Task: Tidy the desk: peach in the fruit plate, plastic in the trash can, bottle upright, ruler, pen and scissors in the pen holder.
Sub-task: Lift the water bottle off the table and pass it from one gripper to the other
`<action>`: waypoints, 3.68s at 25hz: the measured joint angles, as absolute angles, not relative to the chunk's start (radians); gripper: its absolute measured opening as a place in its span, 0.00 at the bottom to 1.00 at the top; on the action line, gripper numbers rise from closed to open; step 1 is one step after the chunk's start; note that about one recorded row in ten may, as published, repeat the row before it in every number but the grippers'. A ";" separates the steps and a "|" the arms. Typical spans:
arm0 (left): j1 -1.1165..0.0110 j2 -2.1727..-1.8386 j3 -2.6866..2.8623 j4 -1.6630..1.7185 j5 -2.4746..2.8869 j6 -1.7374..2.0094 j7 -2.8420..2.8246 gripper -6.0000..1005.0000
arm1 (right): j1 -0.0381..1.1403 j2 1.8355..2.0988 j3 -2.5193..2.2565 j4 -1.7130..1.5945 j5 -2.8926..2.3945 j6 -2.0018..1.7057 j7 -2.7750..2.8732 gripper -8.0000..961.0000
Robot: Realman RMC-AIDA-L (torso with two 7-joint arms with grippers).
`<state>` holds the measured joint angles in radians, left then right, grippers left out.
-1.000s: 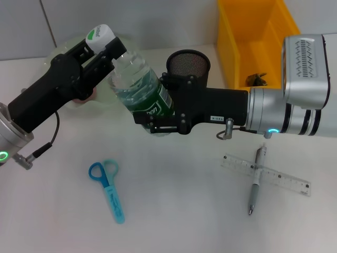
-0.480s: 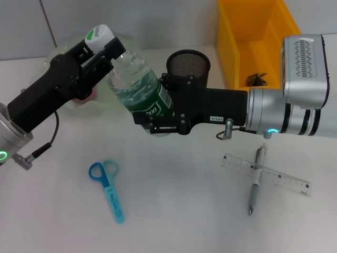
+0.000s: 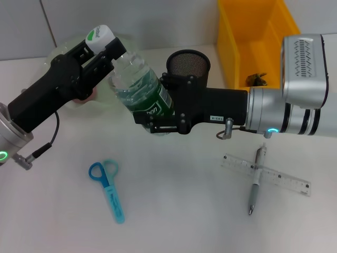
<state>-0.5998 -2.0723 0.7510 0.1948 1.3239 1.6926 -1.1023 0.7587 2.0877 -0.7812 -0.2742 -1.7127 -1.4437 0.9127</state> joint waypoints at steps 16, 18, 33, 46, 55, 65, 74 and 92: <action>-0.601 -2.074 0.753 0.195 1.322 1.691 -1.110 0.44 | 0.771 2.086 -0.813 -0.279 -1.716 -1.416 0.928 0.85; -0.601 -2.074 0.753 0.195 1.322 1.691 -1.111 0.45 | 0.771 2.086 -0.813 -0.279 -1.716 -1.415 0.928 0.85; -0.604 -2.072 0.753 0.195 1.329 1.690 -1.112 0.45 | 0.775 2.087 -0.821 -0.281 -1.714 -1.404 0.930 0.86; -0.603 -2.072 0.753 0.195 1.330 1.687 -1.114 0.46 | 0.772 2.086 -0.821 -0.282 -1.719 -1.403 0.930 0.86; -0.603 -2.071 0.753 0.196 1.330 1.686 -1.114 0.47 | 0.775 2.086 -0.841 -0.282 -1.723 -1.387 0.943 0.86; -0.605 -2.071 0.753 0.200 1.326 1.686 -1.117 0.47 | 0.778 2.085 -0.872 -0.284 -1.722 -1.363 0.956 0.86; -0.606 -2.070 0.753 0.205 1.325 1.686 -1.129 0.48 | 0.775 2.084 -0.897 -0.284 -1.723 -1.341 0.963 0.86; -0.603 -2.066 0.745 0.241 1.323 1.686 -1.158 0.48 | 0.763 2.085 -0.918 -0.268 -1.725 -1.297 0.965 0.85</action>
<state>-0.6034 -2.0661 0.7448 0.2412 1.3230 1.6862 -1.1580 0.7629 2.0851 -0.9183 -0.2680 -1.7250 -1.2972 0.9645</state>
